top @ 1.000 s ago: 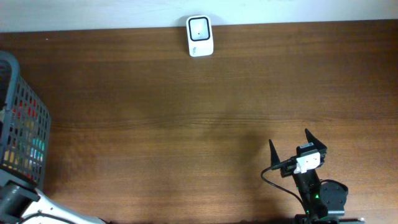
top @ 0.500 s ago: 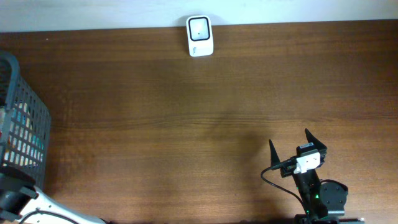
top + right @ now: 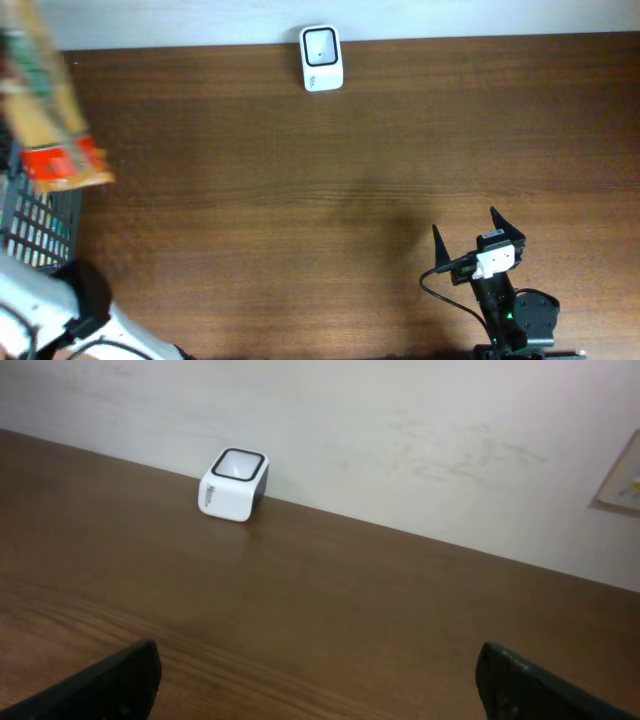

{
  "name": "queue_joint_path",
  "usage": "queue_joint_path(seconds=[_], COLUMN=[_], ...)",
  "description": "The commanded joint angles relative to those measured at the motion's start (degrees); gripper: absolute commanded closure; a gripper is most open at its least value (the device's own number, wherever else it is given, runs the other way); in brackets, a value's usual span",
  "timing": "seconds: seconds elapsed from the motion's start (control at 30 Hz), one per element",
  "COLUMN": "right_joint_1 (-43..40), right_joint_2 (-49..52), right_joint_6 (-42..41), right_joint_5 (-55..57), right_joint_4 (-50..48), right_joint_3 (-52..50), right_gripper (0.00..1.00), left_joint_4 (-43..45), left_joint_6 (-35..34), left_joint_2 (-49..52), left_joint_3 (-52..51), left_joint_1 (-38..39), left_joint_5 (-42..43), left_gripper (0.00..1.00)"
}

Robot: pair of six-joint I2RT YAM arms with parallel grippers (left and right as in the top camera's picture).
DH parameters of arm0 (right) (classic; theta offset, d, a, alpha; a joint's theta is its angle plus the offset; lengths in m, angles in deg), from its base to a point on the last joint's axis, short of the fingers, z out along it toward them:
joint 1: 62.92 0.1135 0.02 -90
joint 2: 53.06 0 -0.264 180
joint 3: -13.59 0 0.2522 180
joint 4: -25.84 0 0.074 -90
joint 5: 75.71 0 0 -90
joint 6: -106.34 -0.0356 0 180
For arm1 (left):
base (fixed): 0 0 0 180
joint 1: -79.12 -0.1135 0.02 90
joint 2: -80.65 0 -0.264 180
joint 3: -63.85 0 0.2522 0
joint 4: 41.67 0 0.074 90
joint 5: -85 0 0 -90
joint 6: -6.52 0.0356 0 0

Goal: Scan the item barcode
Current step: 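Carry spaghetti pack with left gripper and place it on table centre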

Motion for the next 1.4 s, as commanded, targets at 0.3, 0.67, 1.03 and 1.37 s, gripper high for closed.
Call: queue_joint_path(seconds=[0.3,0.67,1.03,1.37], right_joint_1=[-0.4,-0.4,-0.4,-0.4], right_joint_2=[-0.4,-0.4,-0.4,-0.4], right_joint_6=[-0.4,-0.4,-0.4,-0.4], right_joint_5=[-0.3,-0.3,-0.3,-0.3], right_joint_4=[0.0,0.0,0.0,0.0], right_joint_3=[-0.5,-0.5,-0.5,-0.5], right_gripper=[0.01,0.01,0.01,0.01], left_joint_4=[4.8,42.3,57.9,58.7], left_joint_6=[-4.5,-26.8,-62.9,-27.1], left_joint_2=[8.1,8.3,8.3,-2.8], left_joint_3=[-19.9,-61.0,-78.4,-74.0], left_joint_1=[44.9,61.3,70.6,63.6], left_joint_5=[-19.1,-19.1,-33.4,-27.4], left_gripper=[1.00,1.00,0.76,0.01])
